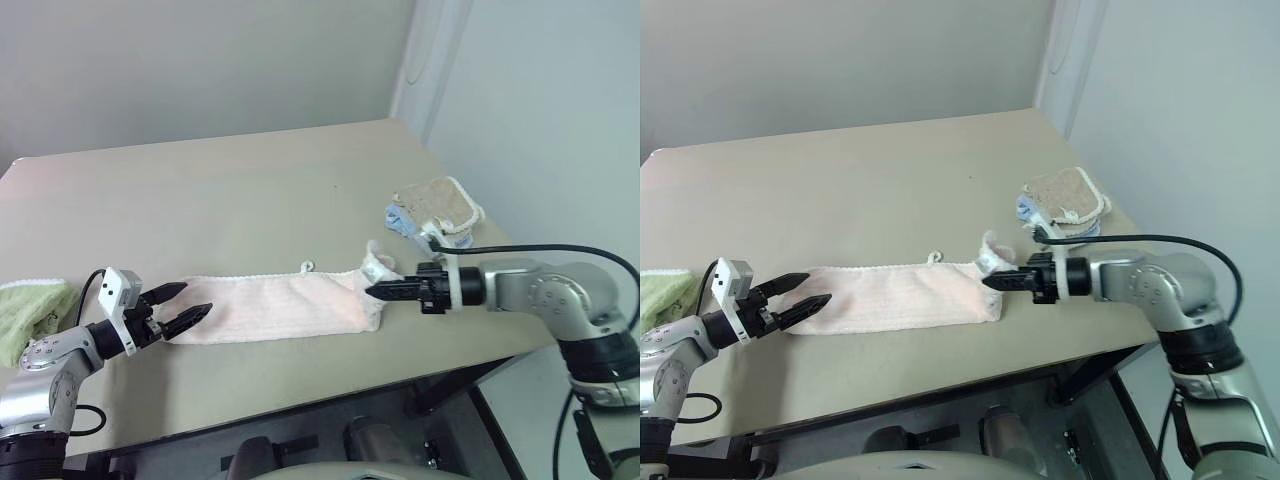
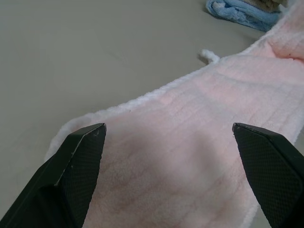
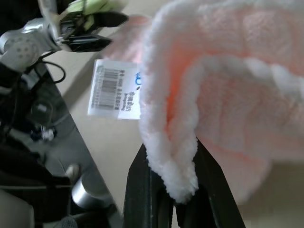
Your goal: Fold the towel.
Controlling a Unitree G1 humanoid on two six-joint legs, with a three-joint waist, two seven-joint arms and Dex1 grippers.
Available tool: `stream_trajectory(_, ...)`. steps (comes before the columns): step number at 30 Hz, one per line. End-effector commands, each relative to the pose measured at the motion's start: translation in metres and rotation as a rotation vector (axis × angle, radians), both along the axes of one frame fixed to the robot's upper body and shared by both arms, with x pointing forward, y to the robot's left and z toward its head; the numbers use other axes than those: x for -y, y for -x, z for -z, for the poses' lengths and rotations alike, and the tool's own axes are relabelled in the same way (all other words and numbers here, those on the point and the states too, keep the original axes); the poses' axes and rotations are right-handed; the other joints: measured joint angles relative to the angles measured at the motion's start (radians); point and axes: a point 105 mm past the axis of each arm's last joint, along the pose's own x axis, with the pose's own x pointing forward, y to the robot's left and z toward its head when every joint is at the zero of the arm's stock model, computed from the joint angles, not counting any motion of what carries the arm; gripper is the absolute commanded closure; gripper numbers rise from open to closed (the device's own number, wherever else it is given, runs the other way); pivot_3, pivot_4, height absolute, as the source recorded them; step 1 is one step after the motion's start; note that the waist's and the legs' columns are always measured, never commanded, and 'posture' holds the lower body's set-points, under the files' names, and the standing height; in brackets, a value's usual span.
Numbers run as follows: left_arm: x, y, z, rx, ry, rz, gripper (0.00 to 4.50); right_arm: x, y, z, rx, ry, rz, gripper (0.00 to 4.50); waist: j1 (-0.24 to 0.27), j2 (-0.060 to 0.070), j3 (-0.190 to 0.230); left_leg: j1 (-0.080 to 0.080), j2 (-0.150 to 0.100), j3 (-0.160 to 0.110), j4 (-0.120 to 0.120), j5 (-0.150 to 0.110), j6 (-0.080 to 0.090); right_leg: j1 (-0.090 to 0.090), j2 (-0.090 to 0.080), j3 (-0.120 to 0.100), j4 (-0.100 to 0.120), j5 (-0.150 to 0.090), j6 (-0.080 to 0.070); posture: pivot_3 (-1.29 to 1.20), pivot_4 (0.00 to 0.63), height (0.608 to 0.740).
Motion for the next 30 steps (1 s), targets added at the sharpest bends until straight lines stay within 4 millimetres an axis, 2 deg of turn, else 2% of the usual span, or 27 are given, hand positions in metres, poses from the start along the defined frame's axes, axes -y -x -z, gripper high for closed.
stream_trajectory(1,-0.002,-0.001,-0.012,0.057,-0.013,-0.008,0.00,-0.017,-0.007,-0.003,0.066,0.028,-0.068,4.48,0.001,0.000,0.000,0.000,0.000,0.000,0.000,0.000,0.000,0.000,0.000,0.000,0.000,0.000,0.000,0.00,0.000,0.740)
stream_trajectory(5,-0.004,0.002,-0.012,0.055,-0.028,-0.013,0.00,-0.038,-0.007,0.011,0.069,0.115,-0.156,4.48,0.001,0.000,0.000,-0.001,0.000,0.000,-0.001,0.000,0.000,-0.001,0.000,0.000,0.000,0.000,0.000,0.00,0.000,0.740)
stream_trajectory(8,-0.005,0.003,-0.012,0.056,-0.027,-0.017,0.00,-0.053,-0.017,0.023,0.078,0.172,-0.167,4.48,-0.001,0.000,0.000,0.000,0.000,0.000,0.000,0.000,0.000,-0.001,0.000,0.000,0.002,0.000,0.000,0.00,0.000,0.740)
stream_trajectory(13,-0.005,0.004,-0.012,0.055,-0.031,-0.022,0.00,-0.075,-0.020,0.024,0.094,0.178,-0.222,4.48,-0.001,0.000,0.000,0.000,0.000,0.000,0.002,0.000,0.000,-0.001,0.000,0.000,0.005,0.000,0.000,0.00,0.000,0.740)
stream_trajectory(22,-0.008,0.007,-0.012,0.050,-0.035,-0.029,0.00,-0.095,-0.001,0.028,0.070,0.156,-0.335,4.48,-0.003,0.000,0.000,0.000,0.000,-0.001,0.001,0.000,0.000,-0.001,0.000,-0.001,0.007,0.000,0.000,0.00,0.000,0.740)
stream_trajectory(26,-0.007,0.006,-0.012,0.049,-0.036,-0.025,0.00,-0.104,-0.002,0.037,0.045,0.177,-0.321,4.48,-0.005,0.000,0.000,0.002,0.000,-0.002,0.002,0.000,0.000,-0.001,0.001,-0.001,0.011,0.000,0.000,0.00,0.000,0.740)
stream_trajectory(30,-0.006,0.005,-0.012,0.049,-0.039,-0.019,0.00,-0.108,0.001,0.037,0.058,0.169,-0.348,4.48,-0.004,0.000,0.000,0.002,0.000,-0.003,0.004,0.000,0.000,-0.002,0.001,-0.002,0.015,-0.002,-0.003,0.00,0.000,0.740)
